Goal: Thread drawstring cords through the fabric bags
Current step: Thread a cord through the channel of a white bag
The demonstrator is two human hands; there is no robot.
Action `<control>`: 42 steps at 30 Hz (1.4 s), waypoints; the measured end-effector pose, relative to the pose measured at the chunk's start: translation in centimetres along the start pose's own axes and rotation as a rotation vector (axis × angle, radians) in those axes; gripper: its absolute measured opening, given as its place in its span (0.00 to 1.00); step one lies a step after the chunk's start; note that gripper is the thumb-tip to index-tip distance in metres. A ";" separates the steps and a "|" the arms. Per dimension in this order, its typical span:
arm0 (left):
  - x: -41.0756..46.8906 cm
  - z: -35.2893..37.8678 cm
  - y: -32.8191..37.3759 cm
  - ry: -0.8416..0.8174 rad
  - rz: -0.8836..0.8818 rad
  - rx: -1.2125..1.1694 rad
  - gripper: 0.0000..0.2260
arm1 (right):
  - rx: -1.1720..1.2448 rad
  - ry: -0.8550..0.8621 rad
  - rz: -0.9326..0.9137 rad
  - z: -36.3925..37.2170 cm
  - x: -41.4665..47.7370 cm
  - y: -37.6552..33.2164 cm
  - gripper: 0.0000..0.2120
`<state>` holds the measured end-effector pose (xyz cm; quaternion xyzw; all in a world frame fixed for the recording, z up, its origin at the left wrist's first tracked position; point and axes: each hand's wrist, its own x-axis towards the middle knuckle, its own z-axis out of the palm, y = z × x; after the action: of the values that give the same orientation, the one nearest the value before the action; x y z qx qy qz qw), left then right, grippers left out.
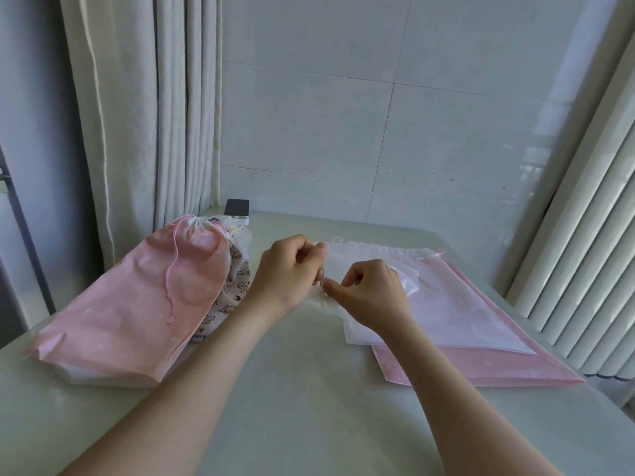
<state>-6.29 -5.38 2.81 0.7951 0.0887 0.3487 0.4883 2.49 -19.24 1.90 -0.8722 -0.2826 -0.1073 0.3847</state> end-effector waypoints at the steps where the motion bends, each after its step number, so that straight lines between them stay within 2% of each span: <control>1: -0.1 0.1 0.1 0.020 0.004 0.016 0.15 | -0.007 -0.016 -0.007 0.1 0.0 0.1 0.18; 2: -0.1 0.2 0.3 0.029 0.001 0.000 0.15 | -0.010 -0.028 -0.013 0.2 0.0 0.2 0.18; 5: -0.2 0.5 0.7 -0.029 -0.085 -0.243 0.16 | -0.011 -0.044 -0.047 0.4 0.0 0.5 0.21; 8: -0.5 0.7 0.8 -0.087 -0.165 -0.261 0.15 | -0.037 -0.094 -0.092 0.7 0.0 0.8 0.22; 10: -0.4 0.9 0.6 -0.112 -0.234 -0.234 0.14 | -0.081 -0.108 -0.127 0.8 -0.1 0.9 0.19; 13: -0.4 1.0 0.1 -0.163 -0.263 -0.173 0.14 | -0.102 -0.060 -0.152 0.7 0.1 0.9 0.06; 14: -0.4 0.9 0.0 -0.174 -0.258 -0.156 0.14 | -0.064 -0.045 -0.141 0.5 0.2 0.8 0.03; 17: -0.6 0.8 0.1 -0.198 -0.254 -0.115 0.13 | 0.203 -0.070 -0.110 0.0 0.4 0.6 0.07; 21: -0.7 0.7 0.5 -0.255 -0.207 -0.077 0.13 | 0.401 -0.127 -0.192 -0.8 -0.1 -0.3 0.05; 24: -0.7 0.8 0.4 -0.257 -0.194 -0.055 0.14 | 0.362 -0.063 -0.200 -0.7 0.2 -0.2 0.03; 27: -0.7 0.7 0.2 -0.261 -0.211 -0.027 0.13 | 0.292 -0.015 -0.192 -0.7 0.4 0.1 0.05; 35: -0.6 0.5 -0.1 -0.263 -0.193 -0.017 0.08 | 0.249 -0.026 -0.146 -1.0 0.8 0.3 0.08; 38: -0.7 0.3 -0.3 -0.280 -0.176 0.010 0.09 | 0.190 -0.036 -0.170 -0.5 0.7 0.3 0.08; 42: -0.7 -0.2 -0.5 -0.315 -0.217 -0.072 0.10 | 0.119 -0.020 -0.223 -0.3 0.7 0.7 0.08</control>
<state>-6.81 -5.32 2.17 0.8077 0.0840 0.1683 0.5588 3.46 -19.57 1.97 -0.8119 -0.3877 -0.1239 0.4185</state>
